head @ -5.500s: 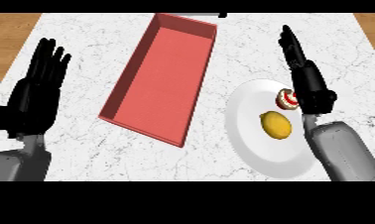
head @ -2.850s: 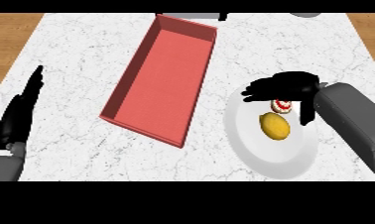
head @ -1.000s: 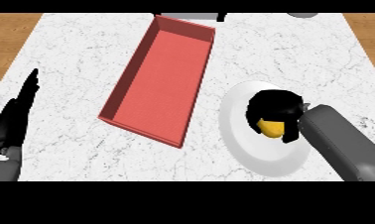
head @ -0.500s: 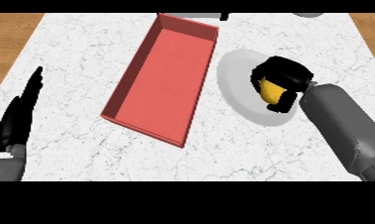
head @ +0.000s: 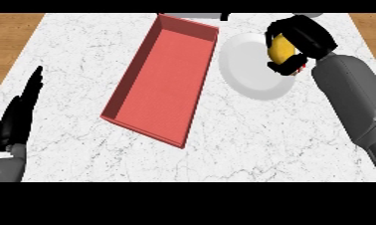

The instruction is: Pick the lemon from the plate and place it in the cardboard box

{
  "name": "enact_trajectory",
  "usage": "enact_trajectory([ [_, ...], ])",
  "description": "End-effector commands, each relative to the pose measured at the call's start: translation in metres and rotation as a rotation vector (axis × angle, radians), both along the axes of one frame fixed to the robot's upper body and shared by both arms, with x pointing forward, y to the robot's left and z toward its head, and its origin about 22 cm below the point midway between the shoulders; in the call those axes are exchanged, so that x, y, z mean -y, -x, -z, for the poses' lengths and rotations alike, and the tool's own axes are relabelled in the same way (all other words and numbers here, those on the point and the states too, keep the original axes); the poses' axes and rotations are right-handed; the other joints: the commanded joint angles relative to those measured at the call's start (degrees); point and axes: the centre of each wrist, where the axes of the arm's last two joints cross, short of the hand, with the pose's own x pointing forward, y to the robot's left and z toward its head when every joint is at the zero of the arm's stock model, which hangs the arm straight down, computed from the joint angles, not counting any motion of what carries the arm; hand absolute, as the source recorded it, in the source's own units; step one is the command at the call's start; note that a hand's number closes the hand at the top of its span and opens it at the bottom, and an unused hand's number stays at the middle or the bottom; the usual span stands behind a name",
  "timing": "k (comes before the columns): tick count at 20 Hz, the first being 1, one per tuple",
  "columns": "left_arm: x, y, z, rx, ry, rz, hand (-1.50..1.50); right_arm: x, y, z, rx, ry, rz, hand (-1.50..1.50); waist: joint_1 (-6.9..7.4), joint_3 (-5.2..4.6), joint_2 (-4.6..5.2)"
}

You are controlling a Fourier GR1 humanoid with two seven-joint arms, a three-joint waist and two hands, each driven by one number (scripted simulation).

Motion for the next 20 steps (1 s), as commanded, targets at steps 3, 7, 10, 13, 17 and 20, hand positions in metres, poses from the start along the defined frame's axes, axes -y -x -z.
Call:
enact_trajectory([
  [3,-0.007,0.004,0.016,-0.038,0.016,-0.001,0.00,-0.020,-0.009,-0.031,0.135,-0.152,-0.136,1.50,-0.48,-0.05,-0.11],
  [7,-0.001,-0.002,-0.004,0.000,-0.003,-0.015,0.00,-0.059,-0.004,-0.049,0.058,-0.170,-0.208,1.50,-1.02,-0.05,-0.46],
  [10,-0.006,0.006,0.004,-0.015,-0.005,-0.020,0.00,-0.102,-0.005,-0.070,-0.009,-0.216,-0.242,1.50,-0.85,-0.07,-0.50],
  [13,-0.001,0.002,0.003,-0.017,-0.018,-0.011,0.00,-0.136,-0.009,-0.089,-0.061,-0.296,-0.246,1.50,-0.53,-0.07,-0.39],
  [17,-0.005,0.005,0.002,-0.007,-0.023,-0.009,0.00,-0.152,-0.008,-0.088,-0.108,-0.354,-0.245,1.50,-0.40,-0.05,-0.26],
  [20,-0.004,-0.002,0.003,-0.010,0.002,-0.002,0.00,-0.199,-0.007,-0.102,-0.158,-0.391,-0.218,1.50,0.02,-0.07,-0.11],
])
